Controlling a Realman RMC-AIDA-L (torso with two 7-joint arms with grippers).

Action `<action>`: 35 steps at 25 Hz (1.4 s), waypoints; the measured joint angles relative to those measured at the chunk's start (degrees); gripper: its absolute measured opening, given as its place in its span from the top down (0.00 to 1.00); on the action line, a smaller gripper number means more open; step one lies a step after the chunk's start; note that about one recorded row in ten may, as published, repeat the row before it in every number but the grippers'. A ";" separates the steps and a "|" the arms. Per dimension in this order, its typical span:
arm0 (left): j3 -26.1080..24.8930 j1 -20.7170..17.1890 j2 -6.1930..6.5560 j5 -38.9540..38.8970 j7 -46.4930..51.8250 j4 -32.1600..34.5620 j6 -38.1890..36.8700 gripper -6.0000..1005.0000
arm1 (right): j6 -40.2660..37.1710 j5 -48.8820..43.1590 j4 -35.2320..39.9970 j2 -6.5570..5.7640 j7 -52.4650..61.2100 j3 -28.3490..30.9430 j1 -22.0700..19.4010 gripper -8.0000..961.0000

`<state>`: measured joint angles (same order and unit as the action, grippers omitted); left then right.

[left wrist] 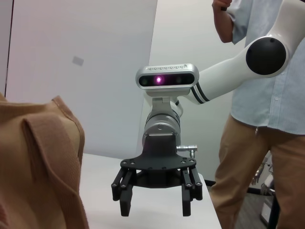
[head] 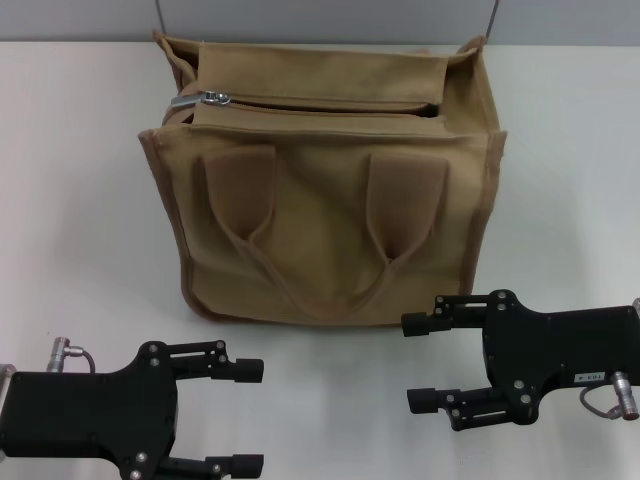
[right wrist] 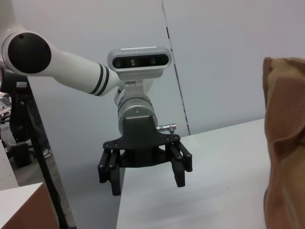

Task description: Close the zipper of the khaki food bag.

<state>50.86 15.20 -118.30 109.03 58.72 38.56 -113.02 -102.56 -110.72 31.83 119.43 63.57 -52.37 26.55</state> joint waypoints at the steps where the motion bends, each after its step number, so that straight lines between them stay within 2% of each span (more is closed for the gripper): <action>1: 0.00 0.00 0.00 0.00 0.00 0.00 0.00 0.23 | 0.00 0.00 0.00 0.00 0.00 0.00 0.00 0.23; 12: -2.95 0.20 -0.23 -0.60 -1.04 -0.55 0.63 0.23 | 0.01 0.44 -0.62 0.12 -0.53 -0.01 0.04 0.23; 14: -8.46 0.24 -0.32 -0.83 -2.74 -1.79 0.81 0.23 | 0.01 0.47 -0.73 0.12 -0.64 -0.02 0.03 0.23; 16: -8.46 0.24 -0.32 -0.83 -2.74 -1.79 0.81 0.23 | 0.00 0.54 -1.46 0.16 -1.49 0.02 0.08 0.23; 17: -15.39 0.37 -0.25 -1.06 -4.93 -4.63 0.85 0.23 | 0.00 0.58 -2.96 0.19 -2.96 0.23 0.40 0.23; 18: -20.04 0.37 -0.20 -1.26 -6.07 -6.37 1.14 0.23 | 0.00 0.59 -3.90 0.19 -3.75 0.38 0.69 0.23; 20: -26.34 0.27 -0.19 -1.45 -7.52 -8.44 2.11 0.23 | 0.01 0.60 -5.19 0.20 -5.06 0.53 1.16 0.23; 21: -26.34 0.27 -0.19 -1.45 -7.52 -8.44 2.11 0.23 | 0.01 0.60 -5.19 0.20 -5.06 0.53 1.16 0.23; 22: -34.58 0.43 -0.29 -1.53 -9.12 -11.63 5.41 0.23 | 0.04 0.60 -5.65 0.19 -5.62 0.58 1.34 0.23; 25: -37.40 1.45 -0.29 -1.54 -9.37 -13.15 9.76 0.23 | 0.49 0.95 -6.96 0.20 -7.75 0.68 1.59 0.23; 27: -37.48 1.78 -0.31 -1.55 -9.40 -13.19 11.05 0.23 | 0.62 1.23 -7.59 0.20 -8.49 0.66 1.73 0.23; 30: -37.55 3.56 -0.42 -1.92 -9.47 -14.41 17.09 0.23 | 1.20 1.96 -9.57 0.20 -11.07 0.68 2.04 0.23; 35: -37.18 6.34 -0.45 -2.08 -9.38 -16.89 20.71 0.23 | 2.12 2.08 -10.98 0.19 -12.02 0.69 2.32 0.23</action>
<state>13.68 21.54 -118.75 106.95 49.35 21.67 -92.31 -100.45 -108.64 20.85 119.62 51.55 -51.68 28.87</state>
